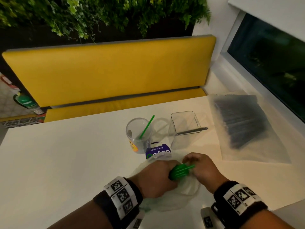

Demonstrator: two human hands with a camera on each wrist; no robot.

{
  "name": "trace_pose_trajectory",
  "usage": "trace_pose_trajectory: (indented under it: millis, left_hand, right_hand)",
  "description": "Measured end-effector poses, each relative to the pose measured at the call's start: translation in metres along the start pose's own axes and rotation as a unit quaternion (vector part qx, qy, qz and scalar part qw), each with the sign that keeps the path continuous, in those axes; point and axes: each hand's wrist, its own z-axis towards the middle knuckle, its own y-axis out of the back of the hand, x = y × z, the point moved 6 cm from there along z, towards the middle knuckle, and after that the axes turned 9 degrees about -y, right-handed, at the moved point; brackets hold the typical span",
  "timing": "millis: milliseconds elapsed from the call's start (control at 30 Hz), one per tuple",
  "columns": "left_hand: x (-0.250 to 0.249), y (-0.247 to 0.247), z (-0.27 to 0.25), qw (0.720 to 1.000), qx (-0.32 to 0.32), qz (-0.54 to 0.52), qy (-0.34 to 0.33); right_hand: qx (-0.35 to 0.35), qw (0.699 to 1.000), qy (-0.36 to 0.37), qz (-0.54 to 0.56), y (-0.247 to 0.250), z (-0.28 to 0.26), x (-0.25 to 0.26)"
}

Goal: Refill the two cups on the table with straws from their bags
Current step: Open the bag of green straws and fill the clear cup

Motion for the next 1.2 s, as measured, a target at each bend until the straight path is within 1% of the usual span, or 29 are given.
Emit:
trace_pose_trajectory:
  millis: [67, 100, 133, 167, 200, 233, 267, 300, 333, 400, 467, 533, 633, 667, 700, 733, 767, 800, 833, 867, 900, 933, 967, 1000, 1033, 1067, 1100, 1167, 1200]
  left_hand:
    - [-0.031, 0.03, -0.008, 0.992, -0.046, -0.106, -0.048]
    - [-0.046, 0.054, -0.012, 0.98, -0.095, -0.16, -0.077]
    - [-0.057, 0.084, -0.017, 0.958, -0.165, -0.207, -0.107]
    - [-0.064, 0.116, -0.023, 0.927, -0.248, -0.248, -0.136]
    - [-0.065, 0.146, -0.03, 0.887, -0.329, -0.284, -0.159]
    - [-0.059, 0.17, -0.035, 0.848, -0.396, -0.306, -0.176]
    - [-0.05, 0.188, -0.038, 0.819, -0.447, -0.31, -0.182]
    - [-0.037, 0.199, -0.036, 0.801, -0.484, -0.307, -0.172]
    - [-0.019, 0.202, -0.03, 0.793, -0.511, -0.3, -0.143]
    - [0.022, 0.196, -0.014, 0.795, -0.538, -0.274, -0.058]
    - [0.061, 0.179, 0.003, 0.81, -0.525, -0.262, 0.022]
    - [0.094, 0.157, 0.014, 0.832, -0.487, -0.247, 0.1]
    - [0.125, 0.131, 0.022, 0.89, -0.371, -0.19, 0.188]
    - [0.134, 0.127, 0.02, 0.901, -0.337, -0.175, 0.211]
    - [0.14, 0.127, 0.016, 0.903, -0.32, -0.168, 0.234]
    - [0.142, 0.131, 0.009, 0.897, -0.327, -0.163, 0.25]
    - [0.138, 0.138, 0.0, 0.887, -0.353, -0.15, 0.256]
    - [0.126, 0.144, -0.012, 0.879, -0.389, -0.119, 0.248]
    - [0.108, 0.148, -0.023, 0.874, -0.43, -0.066, 0.214]
    - [0.085, 0.146, -0.032, 0.874, -0.461, -0.006, 0.155]
    - [0.06, 0.133, -0.036, 0.885, -0.456, 0.049, 0.083]
    - [0.035, 0.11, -0.033, 0.914, -0.397, 0.08, 0.02]
    - [0.018, 0.079, -0.027, 0.947, -0.301, 0.107, -0.023]
    - [0.011, 0.045, -0.02, 0.97, -0.201, 0.129, -0.039]
    - [0.014, 0.014, -0.014, 0.983, -0.117, 0.14, -0.017]
    - [0.028, -0.008, -0.008, 0.988, -0.069, 0.135, 0.022]
    - [0.045, -0.023, -0.003, 0.99, -0.045, 0.116, 0.069]
    - [0.077, -0.043, 0.006, 0.987, -0.027, 0.088, 0.133]
    - [0.087, -0.05, 0.011, 0.985, -0.015, 0.094, 0.146]
  right_hand:
    - [-0.011, 0.999, -0.002, -0.04, -0.003, 0.002, -0.003]
    - [-0.015, 0.999, -0.01, -0.042, -0.004, 0.004, -0.007]
    - [-0.017, 0.999, -0.017, -0.042, -0.005, 0.006, -0.01]
    - [-0.018, 0.999, -0.024, -0.04, -0.006, 0.007, -0.012]
    - [-0.018, 0.999, -0.029, -0.039, -0.007, 0.008, -0.015]
    - [-0.019, 0.999, -0.035, -0.037, -0.008, 0.008, -0.017]
    - [-0.018, 0.999, -0.038, -0.032, -0.009, 0.007, -0.017]
    - [-0.016, 0.999, -0.043, -0.022, -0.009, 0.007, -0.018]
    - [-0.014, 0.999, -0.05, -0.008, -0.01, 0.006, -0.018]
    - [-0.008, 0.998, -0.062, 0.024, -0.012, 0.005, -0.018]
    - [-0.002, 0.997, -0.061, 0.056, -0.013, 0.005, -0.018]
    - [0.004, 0.995, -0.062, 0.078, -0.014, 0.007, -0.02]
    - [0.003, 0.994, -0.073, 0.084, -0.015, 0.007, -0.019]
    - [0.006, 0.994, -0.077, 0.079, -0.016, 0.005, -0.016]
    - [0.006, 0.995, -0.078, 0.068, -0.017, 0.004, -0.012]
    - [0.005, 0.996, -0.075, 0.05, -0.017, 0.003, -0.009]
    - [0.005, 0.997, -0.069, 0.034, -0.017, 0.001, -0.006]
    - [0.005, 0.998, -0.06, 0.016, -0.017, 0.0, -0.003]
    - [0.001, 0.999, -0.051, -0.004, -0.016, -0.001, -0.002]
    - [-0.003, 0.999, -0.041, -0.023, -0.016, -0.001, 0.0]
    - [-0.007, 0.999, -0.03, -0.037, -0.016, -0.001, 0.001]
    - [-0.008, 0.999, -0.019, -0.043, -0.018, 0.0, 0.002]
    - [-0.007, 0.999, -0.015, -0.042, -0.019, 0.0, 0.004]
    - [-0.003, 0.999, -0.013, -0.039, -0.021, 0.0, 0.005]
    - [0.002, 0.999, -0.01, -0.035, -0.024, 0.001, 0.005]
    - [0.01, 0.999, -0.007, -0.036, -0.026, 0.0, 0.006]
    - [0.018, 0.999, 0.0, -0.04, -0.028, -0.001, 0.006]
    - [0.03, 0.998, 0.019, -0.059, -0.031, -0.004, 0.006]
    - [0.032, 0.997, 0.031, -0.069, -0.031, -0.007, 0.005]
